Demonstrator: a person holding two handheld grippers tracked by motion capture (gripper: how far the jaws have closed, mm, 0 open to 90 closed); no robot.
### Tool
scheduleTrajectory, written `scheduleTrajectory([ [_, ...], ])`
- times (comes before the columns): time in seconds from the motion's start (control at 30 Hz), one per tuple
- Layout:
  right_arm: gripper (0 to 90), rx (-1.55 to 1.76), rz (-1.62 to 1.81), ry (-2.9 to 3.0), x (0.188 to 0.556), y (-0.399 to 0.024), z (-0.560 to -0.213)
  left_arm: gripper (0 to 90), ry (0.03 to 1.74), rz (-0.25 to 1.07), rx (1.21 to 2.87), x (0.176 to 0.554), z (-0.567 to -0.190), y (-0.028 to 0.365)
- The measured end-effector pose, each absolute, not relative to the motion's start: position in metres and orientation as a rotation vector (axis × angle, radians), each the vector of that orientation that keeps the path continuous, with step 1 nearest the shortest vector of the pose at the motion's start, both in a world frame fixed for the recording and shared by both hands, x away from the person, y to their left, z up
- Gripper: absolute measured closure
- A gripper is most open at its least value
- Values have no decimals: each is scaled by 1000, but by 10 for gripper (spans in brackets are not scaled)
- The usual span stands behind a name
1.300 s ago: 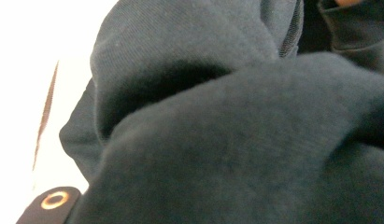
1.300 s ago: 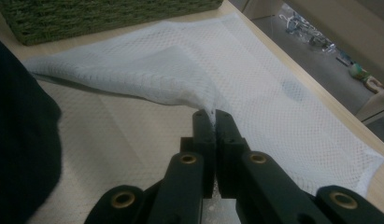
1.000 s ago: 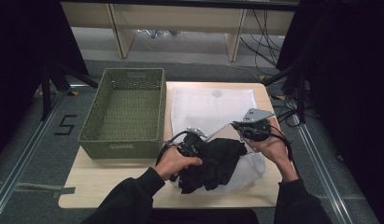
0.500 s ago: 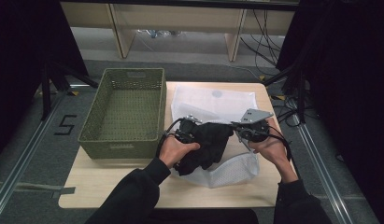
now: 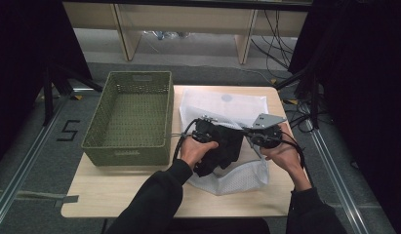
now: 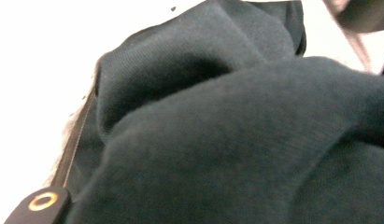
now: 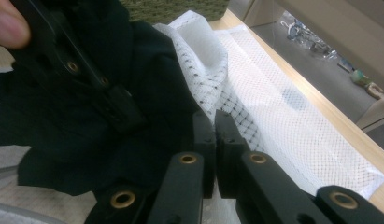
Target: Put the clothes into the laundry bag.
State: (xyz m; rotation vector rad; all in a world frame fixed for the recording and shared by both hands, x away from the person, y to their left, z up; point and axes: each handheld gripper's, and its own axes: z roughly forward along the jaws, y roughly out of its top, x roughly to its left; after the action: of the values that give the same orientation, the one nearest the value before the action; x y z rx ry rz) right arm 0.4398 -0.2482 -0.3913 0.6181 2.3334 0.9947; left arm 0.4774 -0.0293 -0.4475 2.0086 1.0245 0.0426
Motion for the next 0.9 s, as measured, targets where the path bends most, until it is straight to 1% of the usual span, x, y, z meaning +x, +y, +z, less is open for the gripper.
scheduleTrajectory([
  [0.07, 899, 616, 985, 2337, 440, -249, -393, 556, 1007, 75, 2061, 480, -453, -32],
  [0.13, 900, 606, 985, 2343, 441, -249, -394, 545, 1038, 73, 2040, 481, -457, -34],
  [0.17, 899, 626, 974, 2345, 441, -249, -396, 505, 1040, 46, 2047, 484, -460, -33],
  [0.23, 900, 609, 972, 2348, 442, -250, -397, 443, 1052, 51, 2044, 484, -461, -33],
  [0.27, 899, 630, 975, 2348, 442, -252, -398, 413, 1064, 79, 2048, 484, -459, -31],
  [0.3, 899, 630, 975, 2348, 442, -252, -398, 388, 1064, 79, 2048, 484, -459, -31],
  [0.33, 899, 618, 975, 2353, 443, -253, -398, 388, 1073, 84, 2044, 483, -457, -30],
  [0.37, 899, 623, 972, 2354, 443, -254, -399, 328, 1059, 70, 2066, 480, -451, -27],
  [0.43, 899, 635, 964, 2347, 443, -255, -399, 274, 1052, 58, 2075, 478, -448, -25],
  [0.47, 899, 635, 964, 2347, 443, -255, -399, 274, 1052, 58, 2073, 475, -445, -23],
  [0.53, 899, 610, 967, 2355, 443, -254, -399, 220, 1048, 73, 2072, 468, -437, -17],
  [0.7, 899, 635, 970, 2359, 442, -253, -400, 207, 999, 71, 2098, 452, -421, 2],
  [0.73, 899, 635, 966, 2363, 442, -252, -401, 206, 971, 88, 2128, 446, -418, 7],
  [0.83, 899, 624, 963, 2368, 442, -251, -401, 180, 966, 88, 2158, 443, -419, 13],
  [0.9, 899, 615, 960, 2368, 442, -251, -401, 179, 950, 44, 2208, 441, -426, 19],
])
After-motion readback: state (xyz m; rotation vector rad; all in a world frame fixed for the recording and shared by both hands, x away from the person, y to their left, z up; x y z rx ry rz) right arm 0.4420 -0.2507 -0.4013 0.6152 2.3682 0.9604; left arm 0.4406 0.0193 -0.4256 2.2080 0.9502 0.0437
